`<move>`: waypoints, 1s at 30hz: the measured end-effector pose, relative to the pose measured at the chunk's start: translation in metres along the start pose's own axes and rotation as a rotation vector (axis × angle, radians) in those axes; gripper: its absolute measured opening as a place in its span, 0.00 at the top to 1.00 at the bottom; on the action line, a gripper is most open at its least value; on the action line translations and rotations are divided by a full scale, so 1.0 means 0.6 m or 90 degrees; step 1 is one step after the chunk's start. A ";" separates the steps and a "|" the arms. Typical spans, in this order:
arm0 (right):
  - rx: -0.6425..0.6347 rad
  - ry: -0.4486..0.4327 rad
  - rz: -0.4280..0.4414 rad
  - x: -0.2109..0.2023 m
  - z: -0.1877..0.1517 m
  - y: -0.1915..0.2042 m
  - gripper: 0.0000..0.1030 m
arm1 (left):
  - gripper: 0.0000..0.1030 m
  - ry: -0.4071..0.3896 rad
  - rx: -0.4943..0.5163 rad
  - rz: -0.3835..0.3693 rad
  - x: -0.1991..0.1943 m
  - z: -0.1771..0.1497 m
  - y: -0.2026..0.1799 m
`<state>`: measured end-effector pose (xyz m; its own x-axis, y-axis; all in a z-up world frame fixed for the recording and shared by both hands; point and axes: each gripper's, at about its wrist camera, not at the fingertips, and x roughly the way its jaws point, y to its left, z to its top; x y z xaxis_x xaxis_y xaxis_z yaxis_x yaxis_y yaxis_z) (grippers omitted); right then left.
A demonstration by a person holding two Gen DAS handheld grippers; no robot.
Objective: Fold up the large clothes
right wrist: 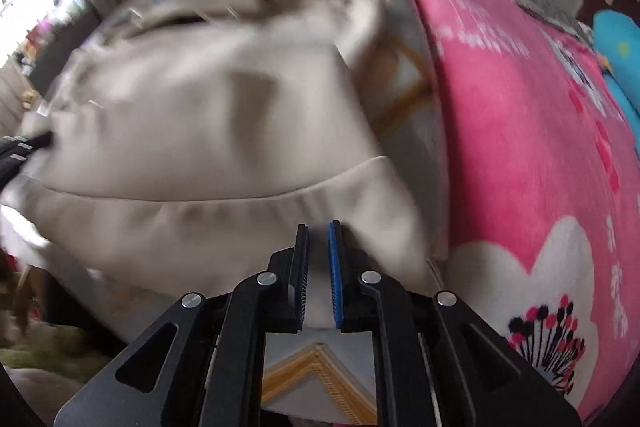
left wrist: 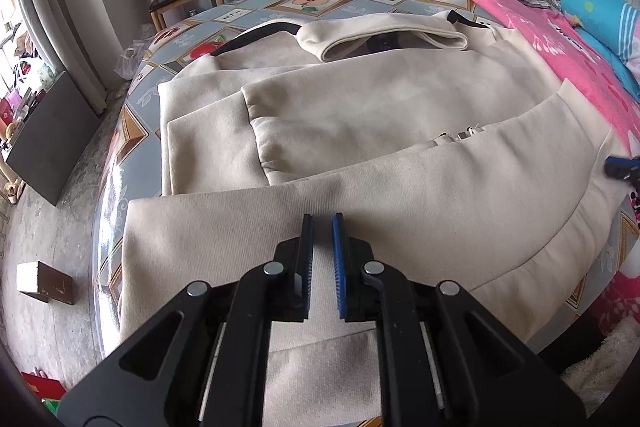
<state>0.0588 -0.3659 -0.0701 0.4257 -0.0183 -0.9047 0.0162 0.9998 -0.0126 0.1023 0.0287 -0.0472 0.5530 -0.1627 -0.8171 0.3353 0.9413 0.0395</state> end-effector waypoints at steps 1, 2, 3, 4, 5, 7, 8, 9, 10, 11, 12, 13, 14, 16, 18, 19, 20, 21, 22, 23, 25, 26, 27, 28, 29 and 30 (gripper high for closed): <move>0.027 -0.004 0.021 -0.004 0.001 -0.009 0.93 | 0.90 -0.001 0.001 -0.008 -0.002 -0.001 0.003; 0.039 -0.009 0.031 -0.019 0.007 -0.011 0.93 | 0.90 -0.003 0.004 -0.007 -0.011 -0.003 0.007; 0.034 -0.021 0.027 -0.034 0.009 -0.008 0.92 | 0.90 -0.012 0.006 -0.001 -0.023 -0.003 0.010; 0.010 -0.044 0.032 -0.060 0.013 0.006 0.89 | 0.90 -0.031 0.008 -0.010 -0.046 -0.007 0.014; -0.015 -0.059 0.058 -0.080 0.014 0.022 0.89 | 0.90 -0.043 0.009 -0.035 -0.066 -0.010 0.014; -0.067 -0.070 0.114 -0.102 0.013 0.067 0.86 | 0.90 -0.053 0.027 -0.105 -0.099 -0.020 0.001; -0.099 -0.073 0.138 -0.105 0.013 0.098 0.85 | 0.90 -0.052 0.040 -0.128 -0.106 -0.024 -0.011; -0.129 -0.072 0.159 -0.101 0.012 0.132 0.80 | 0.90 -0.042 0.055 -0.154 -0.109 -0.031 -0.029; -0.151 -0.067 0.175 -0.094 0.010 0.158 0.80 | 0.90 -0.031 0.064 -0.168 -0.106 -0.037 -0.043; -0.176 -0.058 0.183 -0.080 0.007 0.187 0.80 | 0.90 -0.016 0.078 -0.174 -0.096 -0.044 -0.061; -0.196 -0.050 0.181 -0.064 0.004 0.213 0.80 | 0.90 0.001 0.089 -0.159 -0.082 -0.052 -0.077; -0.203 -0.043 0.184 -0.051 0.001 0.230 0.80 | 0.90 0.017 0.094 -0.145 -0.067 -0.059 -0.087; -0.203 -0.027 0.187 -0.031 0.000 0.240 0.80 | 0.90 0.033 0.088 -0.141 -0.051 -0.064 -0.090; -0.202 -0.002 0.168 0.000 -0.007 0.253 0.80 | 0.90 0.034 0.046 -0.161 -0.039 -0.071 -0.080; -0.200 0.015 0.164 -0.003 -0.004 0.255 0.80 | 0.90 0.037 0.037 -0.156 -0.050 -0.069 -0.071; -0.197 0.004 0.171 -0.018 -0.004 0.255 0.80 | 0.90 0.018 0.040 -0.150 -0.070 -0.069 -0.067; -0.201 -0.010 0.193 -0.034 -0.006 0.260 0.80 | 0.90 0.005 0.042 -0.156 -0.082 -0.068 -0.065; -0.207 -0.022 0.227 -0.048 -0.009 0.270 0.79 | 0.90 -0.004 0.040 -0.162 -0.091 -0.067 -0.060; -0.210 -0.025 0.245 -0.052 -0.011 0.277 0.73 | 0.90 -0.001 0.033 -0.158 -0.093 -0.068 -0.058; -0.215 -0.026 0.258 -0.049 -0.014 0.288 0.69 | 0.90 0.012 0.028 -0.146 -0.086 -0.067 -0.057; -0.238 -0.018 0.245 -0.026 -0.020 0.315 0.65 | 0.90 0.055 0.013 -0.108 -0.054 -0.070 -0.052; -0.246 -0.012 0.231 -0.012 -0.022 0.324 0.64 | 0.90 0.062 -0.003 -0.111 -0.044 -0.072 -0.046; -0.248 -0.008 0.226 -0.005 -0.024 0.325 0.64 | 0.90 0.054 -0.020 -0.122 -0.047 -0.073 -0.040; -0.242 -0.013 0.234 -0.004 -0.021 0.321 0.64 | 0.90 0.060 -0.033 -0.130 -0.047 -0.072 -0.034; -0.230 -0.001 0.237 -0.005 -0.015 0.317 0.64 | 0.90 0.061 -0.039 -0.134 -0.051 -0.073 -0.029; -0.218 0.005 0.242 -0.009 -0.013 0.309 0.64 | 0.90 0.057 -0.044 -0.132 -0.059 -0.075 -0.025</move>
<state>0.0526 -0.1803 -0.0706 0.3372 0.3466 -0.8753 -0.4366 0.8813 0.1808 0.0437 0.0338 -0.0445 0.4067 -0.3301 -0.8518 0.3795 0.9092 -0.1712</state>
